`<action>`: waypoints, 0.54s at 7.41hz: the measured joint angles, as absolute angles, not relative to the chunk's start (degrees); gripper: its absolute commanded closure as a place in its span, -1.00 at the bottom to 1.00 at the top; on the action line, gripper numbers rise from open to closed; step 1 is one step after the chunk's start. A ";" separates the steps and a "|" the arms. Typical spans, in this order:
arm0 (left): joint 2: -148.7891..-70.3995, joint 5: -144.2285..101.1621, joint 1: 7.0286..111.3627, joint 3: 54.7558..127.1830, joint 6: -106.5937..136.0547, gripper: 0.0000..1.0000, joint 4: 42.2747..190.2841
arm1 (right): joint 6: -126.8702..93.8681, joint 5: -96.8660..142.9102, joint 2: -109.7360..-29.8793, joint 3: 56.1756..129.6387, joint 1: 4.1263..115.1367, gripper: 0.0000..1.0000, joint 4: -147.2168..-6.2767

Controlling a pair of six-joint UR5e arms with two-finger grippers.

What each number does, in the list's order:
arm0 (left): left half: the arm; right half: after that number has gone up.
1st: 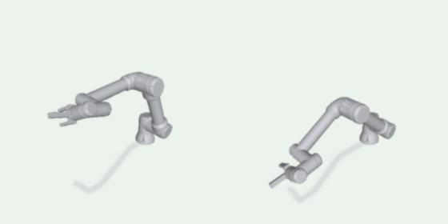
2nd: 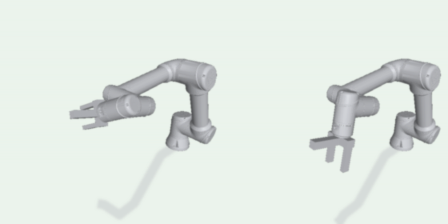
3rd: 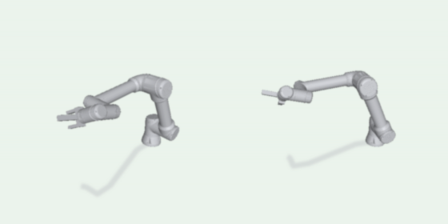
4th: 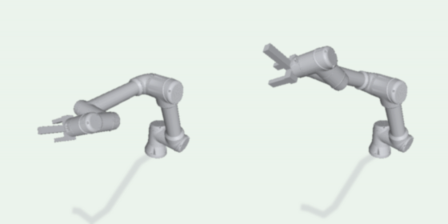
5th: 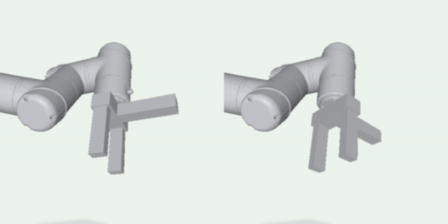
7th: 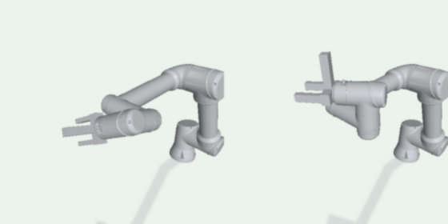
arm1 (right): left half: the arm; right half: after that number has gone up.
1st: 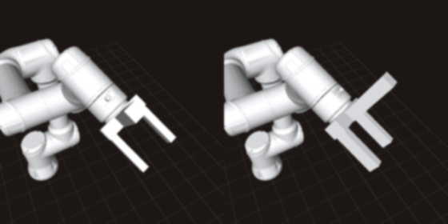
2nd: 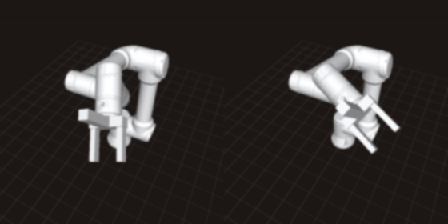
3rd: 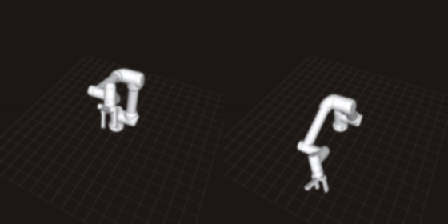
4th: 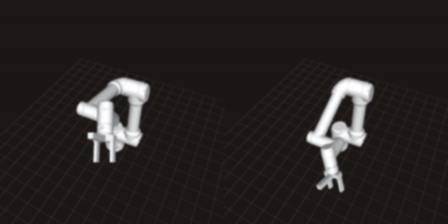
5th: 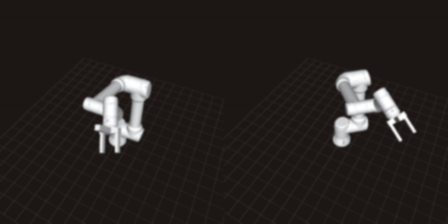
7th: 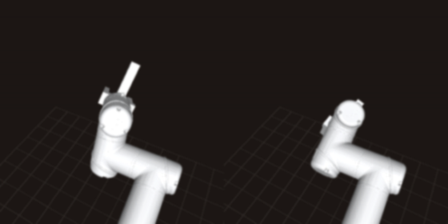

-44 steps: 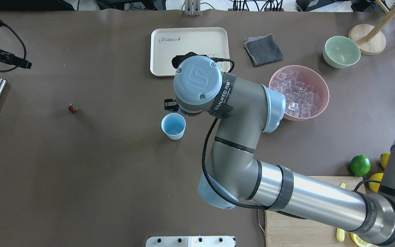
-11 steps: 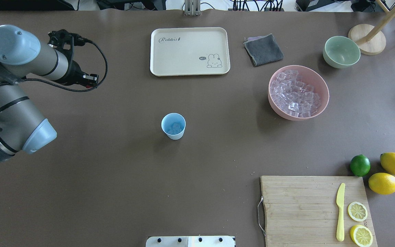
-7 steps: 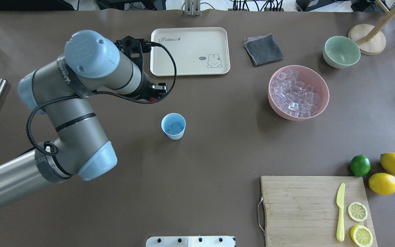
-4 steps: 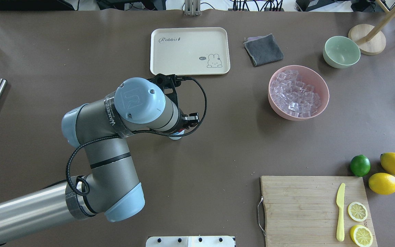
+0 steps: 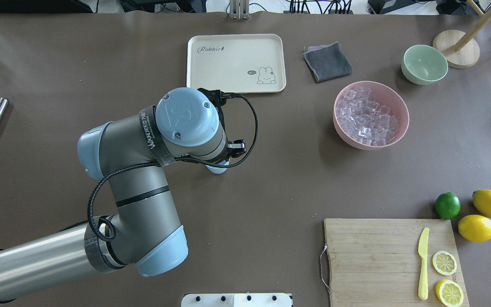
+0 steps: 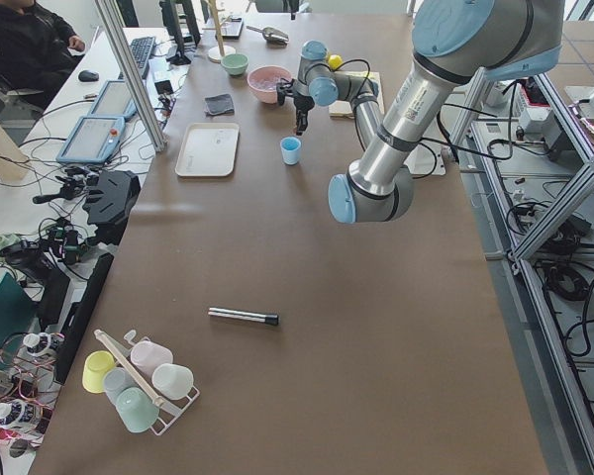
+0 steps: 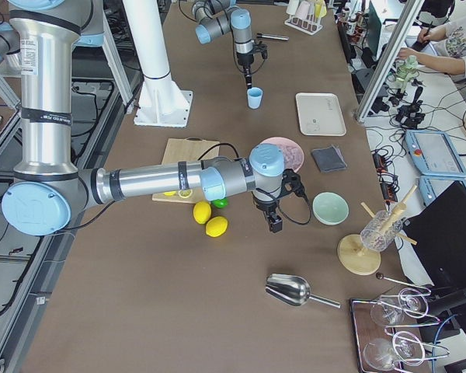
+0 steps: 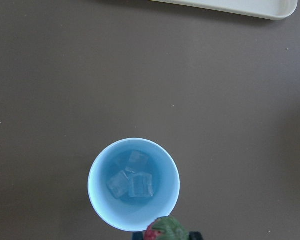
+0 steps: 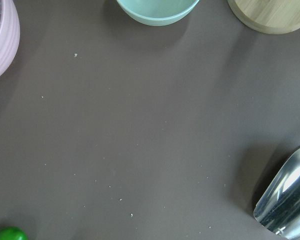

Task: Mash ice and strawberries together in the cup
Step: 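Lower the left gripper and release the strawberry into the cup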

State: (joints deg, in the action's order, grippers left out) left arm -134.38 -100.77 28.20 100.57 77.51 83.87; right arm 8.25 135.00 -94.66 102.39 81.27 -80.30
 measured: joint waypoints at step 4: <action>-134.75 -101.32 30.69 96.96 71.03 0.36 84.26 | 7.92 135.06 -95.41 102.73 81.30 -0.96 -79.31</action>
State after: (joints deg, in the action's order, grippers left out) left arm -134.75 -101.32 30.69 96.96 71.03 84.26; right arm 7.92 135.06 -95.41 102.73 81.30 -79.31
